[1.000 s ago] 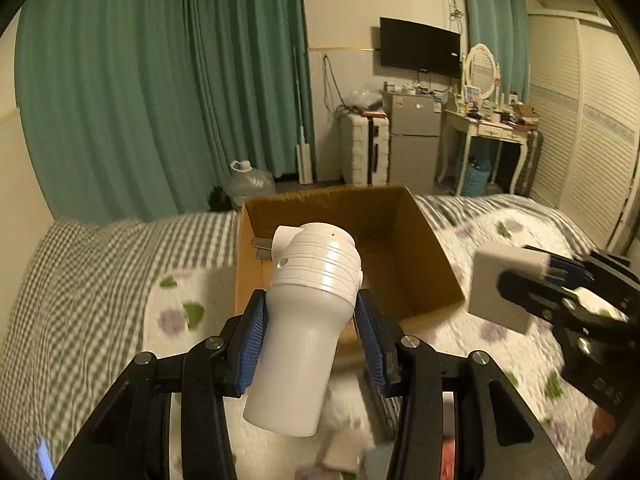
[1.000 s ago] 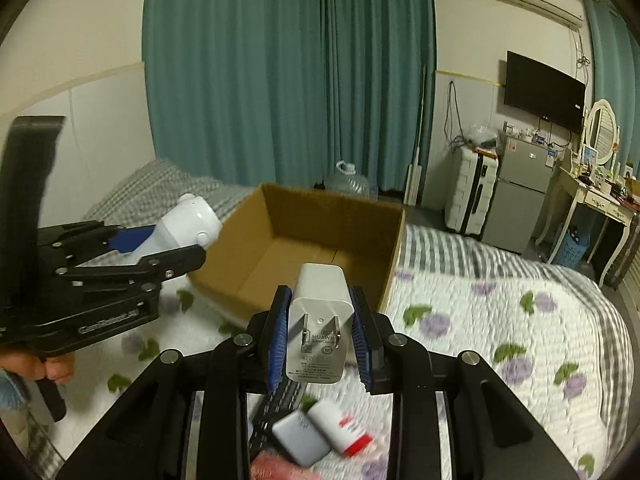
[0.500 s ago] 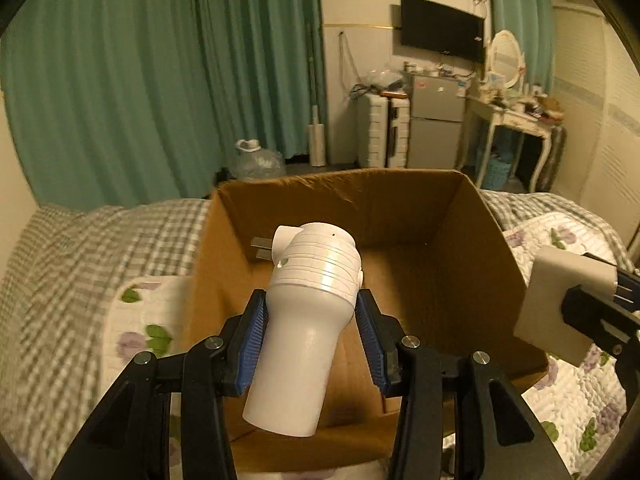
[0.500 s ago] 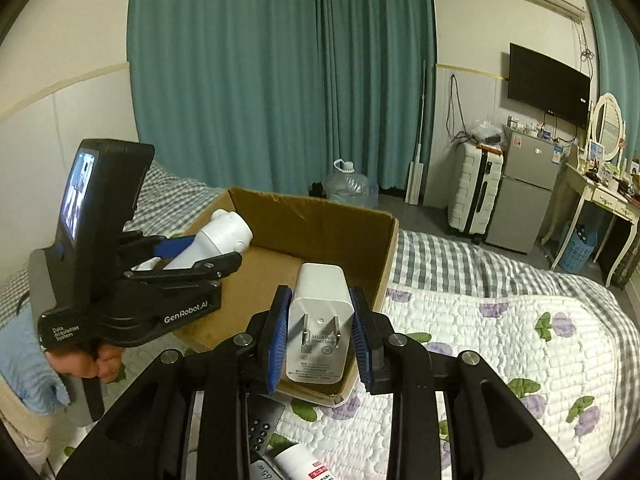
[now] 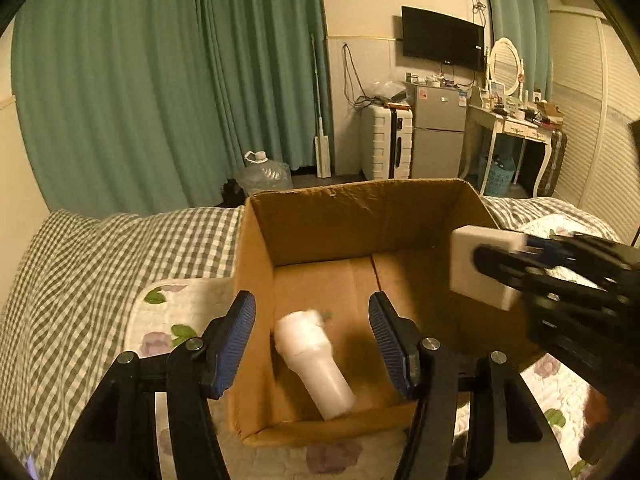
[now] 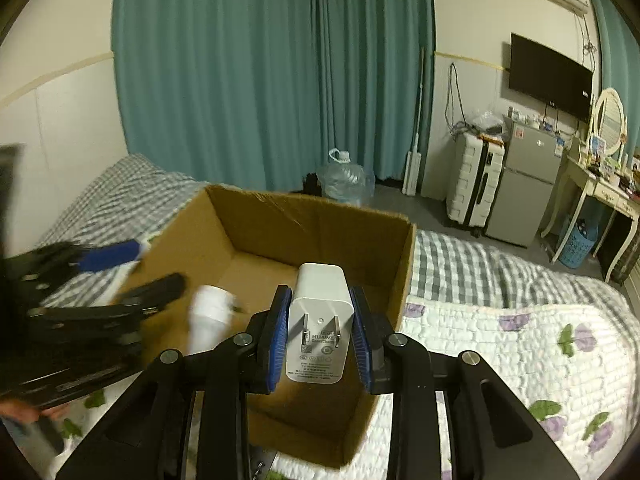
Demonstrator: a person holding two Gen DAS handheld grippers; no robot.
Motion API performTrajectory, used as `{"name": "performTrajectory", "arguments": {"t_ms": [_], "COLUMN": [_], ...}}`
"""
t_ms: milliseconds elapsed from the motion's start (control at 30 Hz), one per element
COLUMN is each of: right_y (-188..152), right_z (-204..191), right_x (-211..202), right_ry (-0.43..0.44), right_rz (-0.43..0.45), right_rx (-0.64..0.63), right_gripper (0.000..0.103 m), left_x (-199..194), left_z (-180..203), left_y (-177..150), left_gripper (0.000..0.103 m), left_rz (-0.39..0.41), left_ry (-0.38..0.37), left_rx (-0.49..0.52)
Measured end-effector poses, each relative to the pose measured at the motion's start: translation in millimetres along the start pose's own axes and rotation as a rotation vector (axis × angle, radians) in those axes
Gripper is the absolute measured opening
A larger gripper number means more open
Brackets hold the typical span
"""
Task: Organize rigid objects
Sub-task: 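Drop the bottle in the box with the left tool while the right drops the charger, then grasp the pink card case with the right tool while the left grasps blue earbud case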
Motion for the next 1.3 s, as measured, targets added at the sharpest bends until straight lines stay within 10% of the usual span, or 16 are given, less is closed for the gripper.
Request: {"name": "performTrajectory", "arguments": {"t_ms": [100, 233, 600, 1000, 1100, 1300], "right_y": [-4, -2, -69, -184, -199, -211], "right_z": [0, -2, -8, -44, -58, -62], "right_x": [3, -36, -123, -91, -75, -54], "right_ry": [0.001, -0.007, -0.008, 0.055, 0.082, 0.065], "right_rz": [-0.019, 0.025, -0.027, -0.286, -0.348, -0.385], "right_rx": [0.013, -0.002, -0.048, -0.012, -0.022, -0.007], "right_gripper": [0.031, 0.068, 0.069, 0.069, 0.091, 0.092], "left_x": [-11, -30, -55, -58, -60, -60], "left_z": [-3, -2, 21, 26, 25, 21], "left_y": [-6, -13, -93, -179, -185, -186], "left_gripper": [0.062, 0.062, 0.062, 0.062, 0.062, 0.062], "left_rz": [0.005, 0.004, -0.104, -0.224, -0.228, -0.23], "left_ry": [0.001, -0.011, -0.017, -0.004, 0.0, 0.006], "left_rx": [-0.026, -0.042, -0.01, -0.031, -0.026, -0.045]}}
Point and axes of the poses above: each gripper's, at about its wrist camera, not at the fingertips, and x roughly the way its jaws point, z to its right, y to its top, the point moved 2 cm from there along x, roughly the way its jaws point, and after that the axes turned 3 degrees about -z, right-handed, at the moved point
